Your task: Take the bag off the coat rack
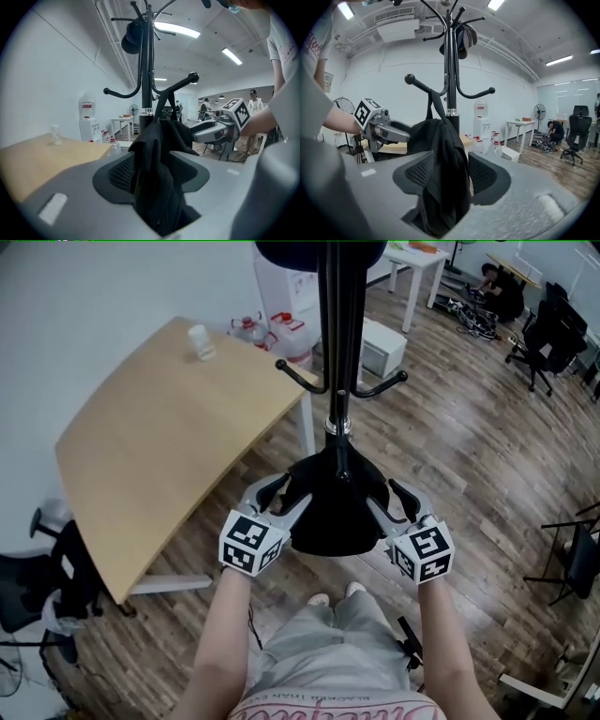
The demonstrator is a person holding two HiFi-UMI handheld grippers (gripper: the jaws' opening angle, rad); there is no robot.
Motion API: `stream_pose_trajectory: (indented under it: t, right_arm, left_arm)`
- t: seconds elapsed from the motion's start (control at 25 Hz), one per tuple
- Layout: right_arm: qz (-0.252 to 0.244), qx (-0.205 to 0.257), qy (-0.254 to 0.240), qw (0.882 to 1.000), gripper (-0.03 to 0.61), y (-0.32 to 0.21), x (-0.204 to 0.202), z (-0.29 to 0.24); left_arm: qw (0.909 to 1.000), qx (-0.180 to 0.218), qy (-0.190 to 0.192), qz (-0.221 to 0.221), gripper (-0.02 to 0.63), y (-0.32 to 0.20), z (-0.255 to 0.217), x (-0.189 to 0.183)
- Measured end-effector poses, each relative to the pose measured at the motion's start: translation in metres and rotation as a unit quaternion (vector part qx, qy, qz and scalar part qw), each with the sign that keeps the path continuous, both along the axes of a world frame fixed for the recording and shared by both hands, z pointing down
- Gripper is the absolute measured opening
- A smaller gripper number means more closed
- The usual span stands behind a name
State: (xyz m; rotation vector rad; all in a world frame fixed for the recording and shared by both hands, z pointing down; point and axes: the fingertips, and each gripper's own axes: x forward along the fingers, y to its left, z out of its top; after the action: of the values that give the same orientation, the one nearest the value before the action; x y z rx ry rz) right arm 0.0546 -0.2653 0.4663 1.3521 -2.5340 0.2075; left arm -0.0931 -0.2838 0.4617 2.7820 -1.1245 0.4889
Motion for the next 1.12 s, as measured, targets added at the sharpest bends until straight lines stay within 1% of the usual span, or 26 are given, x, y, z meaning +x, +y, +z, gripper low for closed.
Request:
stream_pose_trajectory:
  t: [0.12,0.24,0.28,0.44,0.64,0.8,0.84,0.88,0.96,1.04,1.12]
  right_arm:
    - [-0.002,-0.015,0.017,1.000,0.218,-0.003,0.003,0.013]
    - [-0.007,-0.027,0.020,0.999,0.218,-0.008,0.006,0.023]
    - [-0.009,-0.031,0.018,0.999,0.218,-0.009,0.005,0.026]
    - [-0.023,-0.047,0.004,0.999,0.234,-0.014,0.001,0.033]
    - [-0.045,-0.061,0.001,0.997,0.237,-0.019,-0.012,0.043]
    - [-0.039,-0.074,-0.036,0.996,0.233,-0.024,-0.013,0.048]
    - [-0.033,-0.075,-0.041,0.996,0.202,-0.025,-0.011,0.049]
    - [-0.026,-0.072,-0.037,0.996,0.154,-0.026,-0.010,0.048]
    - [-0.012,-0.060,-0.010,0.998,0.083,-0.028,-0.008,0.047]
    - [-0.002,-0.053,0.007,0.999,0.063,-0.029,-0.006,0.046]
    - [0.011,-0.051,0.006,0.999,0.057,-0.029,-0.002,0.043]
  left_arm:
    - [1.0000,-0.008,-0.004,0.002,0.239,-0.005,0.010,0.000]
    - [0.9999,-0.011,-0.008,0.007,0.228,-0.011,0.018,0.002]
    - [0.9998,-0.010,-0.012,0.009,0.212,-0.013,0.019,0.003]
    - [0.9997,-0.011,-0.012,0.018,0.188,-0.016,0.025,0.006]
    - [0.9998,-0.014,-0.004,0.013,0.148,-0.023,0.032,0.007]
    - [0.9999,-0.002,-0.009,0.014,0.120,-0.026,0.033,0.006]
    - [0.9999,0.000,-0.011,0.013,0.111,-0.027,0.033,0.006]
    - [0.9999,0.002,-0.011,0.009,0.102,-0.028,0.033,0.005]
    - [1.0000,0.001,-0.004,0.001,0.097,-0.029,0.032,0.004]
    - [0.9999,-0.004,0.007,-0.006,0.094,-0.028,0.031,0.003]
    - [0.9998,-0.009,0.014,-0.012,0.088,-0.027,0.029,0.001]
